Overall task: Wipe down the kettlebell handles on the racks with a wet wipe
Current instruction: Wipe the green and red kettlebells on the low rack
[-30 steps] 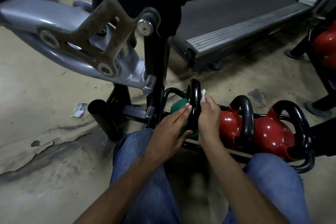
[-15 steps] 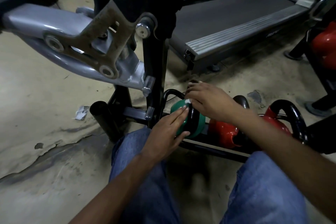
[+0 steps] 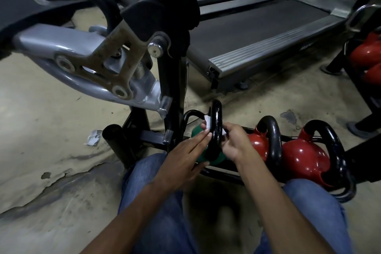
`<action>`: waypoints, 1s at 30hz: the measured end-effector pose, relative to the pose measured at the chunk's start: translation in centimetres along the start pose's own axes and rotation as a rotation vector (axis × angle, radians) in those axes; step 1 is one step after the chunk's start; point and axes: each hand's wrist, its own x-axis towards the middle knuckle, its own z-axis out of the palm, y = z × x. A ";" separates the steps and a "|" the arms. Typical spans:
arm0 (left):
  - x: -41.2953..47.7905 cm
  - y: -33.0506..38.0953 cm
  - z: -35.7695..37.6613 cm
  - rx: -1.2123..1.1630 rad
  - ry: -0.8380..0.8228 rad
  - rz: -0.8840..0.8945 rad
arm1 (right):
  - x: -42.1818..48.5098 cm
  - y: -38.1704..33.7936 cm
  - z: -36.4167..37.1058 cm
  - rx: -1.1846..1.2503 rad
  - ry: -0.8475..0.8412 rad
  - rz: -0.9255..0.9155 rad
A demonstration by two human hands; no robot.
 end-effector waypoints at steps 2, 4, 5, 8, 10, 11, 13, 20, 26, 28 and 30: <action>-0.1 0.0 0.2 0.003 -0.004 0.011 | 0.5 -0.8 0.2 0.012 -0.008 0.031; -0.2 0.1 0.2 0.006 -0.010 0.014 | 1.0 -1.7 1.0 0.080 0.041 0.015; -0.2 0.2 0.2 0.002 -0.011 0.012 | 1.0 -1.6 1.4 0.100 0.100 -0.034; -0.3 0.5 0.0 -0.011 -0.002 -0.007 | 0.1 1.0 1.5 -0.110 0.222 -0.337; -0.4 0.6 0.0 -0.001 0.011 -0.002 | -0.7 2.3 1.1 -0.466 0.214 -0.604; -0.4 0.6 0.0 0.004 0.015 0.003 | -0.5 2.0 0.8 -0.685 0.175 -0.722; -0.4 0.6 -0.1 0.011 0.020 0.013 | 1.2 -0.1 0.2 -1.188 0.063 -0.908; -0.6 0.3 0.1 0.016 0.052 0.041 | -0.1 -4.4 1.6 -2.376 -0.367 -0.924; -0.9 0.1 -0.1 -0.007 0.038 0.051 | -3.6 1.2 -2.0 -1.444 0.007 -1.035; -0.9 0.0 -0.2 -0.006 0.034 0.046 | -4.0 3.8 -1.6 -1.016 0.101 -0.859; -0.9 0.0 -0.2 -0.006 0.037 0.048 | -3.7 4.5 -0.3 -0.606 0.143 -0.667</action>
